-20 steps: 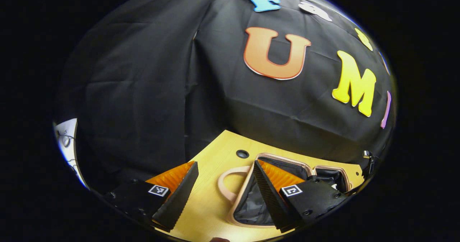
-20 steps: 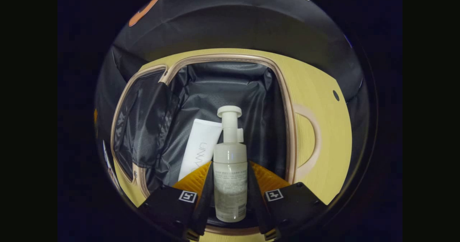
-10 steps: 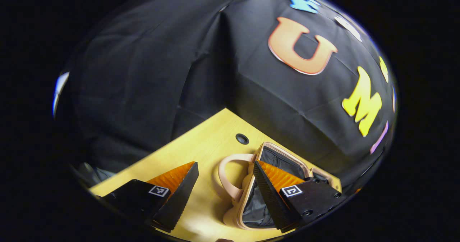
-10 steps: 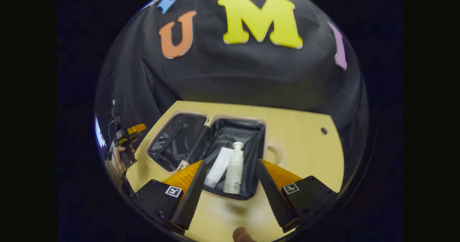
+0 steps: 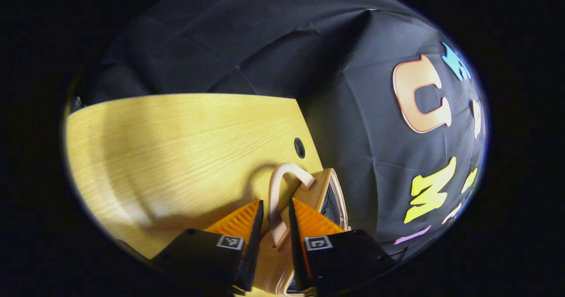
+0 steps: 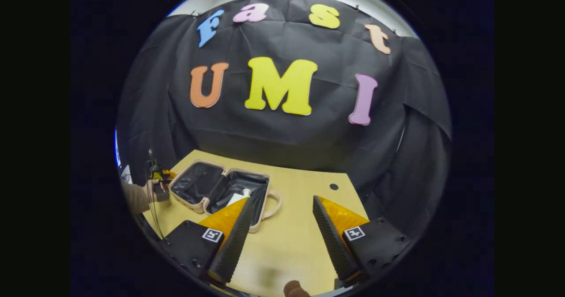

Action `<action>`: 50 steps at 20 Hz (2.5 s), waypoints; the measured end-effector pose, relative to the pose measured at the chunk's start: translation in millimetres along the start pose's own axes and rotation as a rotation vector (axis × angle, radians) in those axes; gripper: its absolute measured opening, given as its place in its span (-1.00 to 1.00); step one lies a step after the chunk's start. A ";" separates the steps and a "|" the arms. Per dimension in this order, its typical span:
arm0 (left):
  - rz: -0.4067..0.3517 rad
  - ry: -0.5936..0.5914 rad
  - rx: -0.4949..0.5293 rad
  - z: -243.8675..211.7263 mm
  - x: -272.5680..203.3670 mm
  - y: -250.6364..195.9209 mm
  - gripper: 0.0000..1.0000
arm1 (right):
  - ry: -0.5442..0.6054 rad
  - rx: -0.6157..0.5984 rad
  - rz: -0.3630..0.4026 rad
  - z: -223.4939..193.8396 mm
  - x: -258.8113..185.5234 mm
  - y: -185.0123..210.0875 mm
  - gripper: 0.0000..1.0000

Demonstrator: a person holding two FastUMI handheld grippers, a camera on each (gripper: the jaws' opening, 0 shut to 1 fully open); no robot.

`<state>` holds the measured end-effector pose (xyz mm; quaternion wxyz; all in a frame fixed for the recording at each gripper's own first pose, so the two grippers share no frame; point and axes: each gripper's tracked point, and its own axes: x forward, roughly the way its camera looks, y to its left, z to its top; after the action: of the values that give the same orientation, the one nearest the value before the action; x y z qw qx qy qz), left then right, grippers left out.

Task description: First open the suitcase, pack the skin care products into it, and then close the suitcase.

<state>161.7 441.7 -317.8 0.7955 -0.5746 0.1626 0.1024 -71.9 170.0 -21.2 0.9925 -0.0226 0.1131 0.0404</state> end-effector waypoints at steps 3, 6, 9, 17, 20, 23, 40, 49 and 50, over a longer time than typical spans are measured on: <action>0.011 -0.007 -0.063 6.0 1.0 -5.6 -0.71 | -0.022 -0.021 -0.027 0.3 -10.9 -18.2 0.62; 0.045 -0.012 0.011 4.4 -3.2 -13.2 -0.81 | -0.037 -0.020 -0.050 -3.0 -19.1 -28.9 0.62; 0.007 -0.077 0.048 20.0 -22.6 -50.1 -0.87 | -0.082 -0.028 -0.053 4.2 -27.5 -39.5 0.61; -0.074 -0.236 0.476 -3.6 -84.6 -192.5 -0.89 | -0.246 -0.042 0.001 42.4 -34.1 -59.2 0.62; -0.074 -0.302 0.616 -33.0 -103.4 -236.5 -0.90 | -0.275 -0.072 0.030 45.5 -28.7 -66.1 0.59; -0.088 -0.340 0.761 -77.6 -114.6 -273.7 -0.89 | -0.274 -0.051 0.065 44.2 -19.6 -76.2 0.60; -0.007 -0.003 1.357 -423.9 -27.5 -275.2 -0.88 | -0.181 0.004 0.058 -8.1 13.6 -199.6 0.59; 0.061 0.107 1.378 -486.7 -11.9 -256.5 -0.13 | -0.150 0.002 0.074 -26.4 24.9 -242.7 0.61; 0.008 0.084 1.327 -487.4 -24.6 -279.7 -0.01 | -0.155 -0.001 0.074 -22.8 25.8 -243.5 0.61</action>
<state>168.1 -108.6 -201.9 0.9732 0.0341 0.2243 -0.0388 -31.2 -71.8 -40.5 0.9961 -0.0159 0.0368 0.0787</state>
